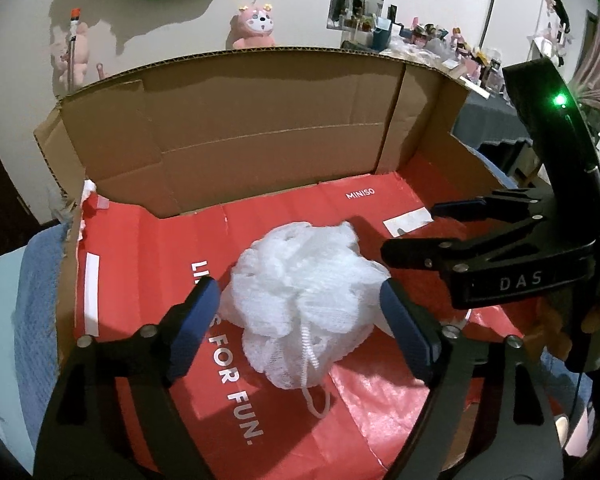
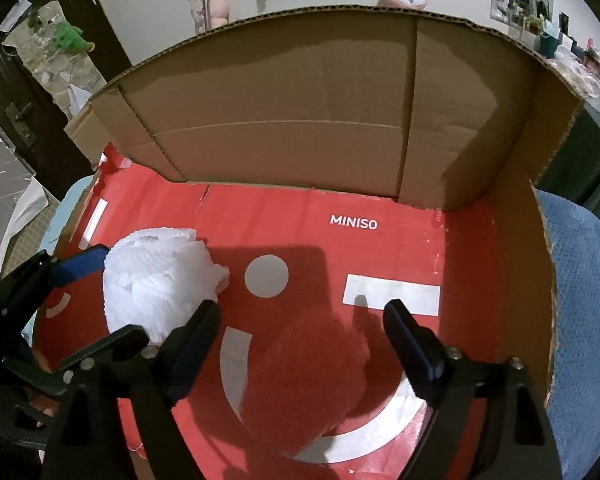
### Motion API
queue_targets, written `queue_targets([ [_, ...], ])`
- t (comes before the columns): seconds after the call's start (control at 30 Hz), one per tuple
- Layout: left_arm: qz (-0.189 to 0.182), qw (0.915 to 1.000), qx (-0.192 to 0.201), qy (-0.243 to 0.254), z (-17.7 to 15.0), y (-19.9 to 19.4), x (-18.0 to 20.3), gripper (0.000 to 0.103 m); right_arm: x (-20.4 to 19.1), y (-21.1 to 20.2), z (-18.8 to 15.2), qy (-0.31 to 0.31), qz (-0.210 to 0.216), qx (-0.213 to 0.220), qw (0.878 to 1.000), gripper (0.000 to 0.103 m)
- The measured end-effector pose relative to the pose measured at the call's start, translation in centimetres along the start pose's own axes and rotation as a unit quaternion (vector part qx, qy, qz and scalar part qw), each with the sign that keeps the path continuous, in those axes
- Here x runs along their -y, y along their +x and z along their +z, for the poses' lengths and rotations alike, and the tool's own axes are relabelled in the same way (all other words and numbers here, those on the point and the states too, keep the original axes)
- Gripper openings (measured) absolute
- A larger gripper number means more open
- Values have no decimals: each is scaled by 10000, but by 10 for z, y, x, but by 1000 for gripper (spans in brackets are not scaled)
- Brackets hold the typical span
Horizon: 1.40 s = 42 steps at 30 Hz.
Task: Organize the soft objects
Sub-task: 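Open both tools to release the puffer and red net in the box, then withdraw both tools from the box back toward the remaining items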
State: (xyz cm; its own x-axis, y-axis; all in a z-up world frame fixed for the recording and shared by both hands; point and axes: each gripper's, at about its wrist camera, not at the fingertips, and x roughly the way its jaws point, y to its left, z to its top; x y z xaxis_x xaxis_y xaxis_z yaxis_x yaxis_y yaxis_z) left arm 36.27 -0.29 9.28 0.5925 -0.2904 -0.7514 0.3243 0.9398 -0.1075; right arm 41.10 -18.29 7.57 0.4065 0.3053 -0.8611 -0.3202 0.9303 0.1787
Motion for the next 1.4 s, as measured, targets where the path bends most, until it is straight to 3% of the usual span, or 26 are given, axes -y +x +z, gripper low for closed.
queue_targets([
  [0.67, -22, 9998, 180, -53, -5, -15, 1, 91, -7, -17, -1, 21, -81, 231, 9997, 94],
  [0.73, -5, 9997, 241, -55, -5, -22, 2, 95, -8, -24, -3, 9, -80, 300, 9995, 95],
  [1.0, 85, 9979, 640, -33, -9, -70, 15, 99, -24, -80, -16, -133, -155, 822, 9964, 99],
  [1.13, 192, 9945, 1029, -10, -18, -110, 26, 102, -37, -118, -32, -248, -195, 1212, 9921, 102],
  [1.4, 428, 9830, 1781, 126, -54, -187, 51, 103, -65, -201, -86, -512, -410, 2151, 9744, 103],
])
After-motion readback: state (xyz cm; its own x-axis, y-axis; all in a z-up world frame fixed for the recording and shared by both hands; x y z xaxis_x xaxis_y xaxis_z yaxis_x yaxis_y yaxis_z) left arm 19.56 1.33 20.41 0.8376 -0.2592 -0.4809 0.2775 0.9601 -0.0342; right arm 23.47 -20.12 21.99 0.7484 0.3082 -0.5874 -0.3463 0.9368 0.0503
